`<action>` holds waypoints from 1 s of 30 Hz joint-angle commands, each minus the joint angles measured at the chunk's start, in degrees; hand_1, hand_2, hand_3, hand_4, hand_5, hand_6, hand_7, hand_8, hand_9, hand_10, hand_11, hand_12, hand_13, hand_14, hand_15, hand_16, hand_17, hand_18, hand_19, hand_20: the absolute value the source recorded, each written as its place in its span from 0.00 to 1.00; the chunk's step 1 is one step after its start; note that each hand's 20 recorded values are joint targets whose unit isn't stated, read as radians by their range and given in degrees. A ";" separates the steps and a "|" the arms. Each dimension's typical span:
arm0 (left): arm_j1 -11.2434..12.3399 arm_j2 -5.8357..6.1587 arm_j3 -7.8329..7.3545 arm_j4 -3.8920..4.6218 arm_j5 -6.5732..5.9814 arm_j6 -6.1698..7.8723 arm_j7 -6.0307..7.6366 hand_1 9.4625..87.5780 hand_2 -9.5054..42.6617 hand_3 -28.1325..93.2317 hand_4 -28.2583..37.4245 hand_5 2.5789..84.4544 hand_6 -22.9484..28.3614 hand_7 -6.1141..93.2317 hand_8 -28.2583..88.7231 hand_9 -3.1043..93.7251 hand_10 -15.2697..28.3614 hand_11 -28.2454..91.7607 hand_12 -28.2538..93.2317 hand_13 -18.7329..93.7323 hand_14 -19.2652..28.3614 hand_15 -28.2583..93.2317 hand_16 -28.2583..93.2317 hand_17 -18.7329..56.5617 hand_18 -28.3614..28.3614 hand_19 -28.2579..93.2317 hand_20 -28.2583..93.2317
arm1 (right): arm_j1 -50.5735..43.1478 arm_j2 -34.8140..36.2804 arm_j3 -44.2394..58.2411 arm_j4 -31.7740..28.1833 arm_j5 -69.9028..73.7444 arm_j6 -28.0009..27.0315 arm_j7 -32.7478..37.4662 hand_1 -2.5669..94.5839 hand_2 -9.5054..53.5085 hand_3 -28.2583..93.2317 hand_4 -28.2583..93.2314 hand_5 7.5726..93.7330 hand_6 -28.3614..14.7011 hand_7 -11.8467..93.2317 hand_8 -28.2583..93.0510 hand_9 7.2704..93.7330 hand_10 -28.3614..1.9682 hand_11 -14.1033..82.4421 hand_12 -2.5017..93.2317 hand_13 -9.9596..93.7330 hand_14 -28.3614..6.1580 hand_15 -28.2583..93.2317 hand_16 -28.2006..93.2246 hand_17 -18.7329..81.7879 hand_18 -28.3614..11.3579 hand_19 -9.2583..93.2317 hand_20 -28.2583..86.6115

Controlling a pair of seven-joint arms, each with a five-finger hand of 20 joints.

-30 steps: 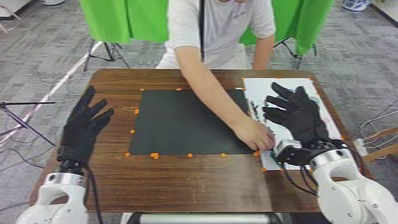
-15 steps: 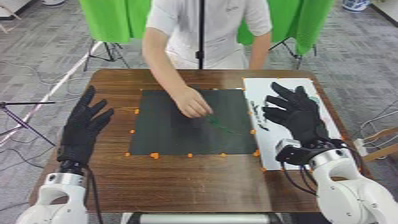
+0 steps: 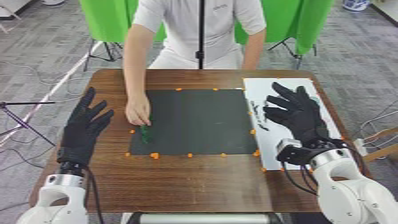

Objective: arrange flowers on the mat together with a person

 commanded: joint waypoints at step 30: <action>1.27 1.06 -0.31 -0.43 -0.40 0.80 0.03 0.12 0.28 0.83 0.00 0.25 0.36 0.17 0.16 0.31 0.63 0.30 0.35 0.36 0.81 0.39 0.25 0.09 1.00 0.61 0.21 | -0.67 9.45 6.74 -2.36 -8.22 -2.02 2.77 0.16 0.28 0.79 0.01 0.33 0.67 0.19 0.17 0.36 0.39 0.21 0.21 0.41 0.22 0.35 0.47 0.21 0.10 0.44 0.43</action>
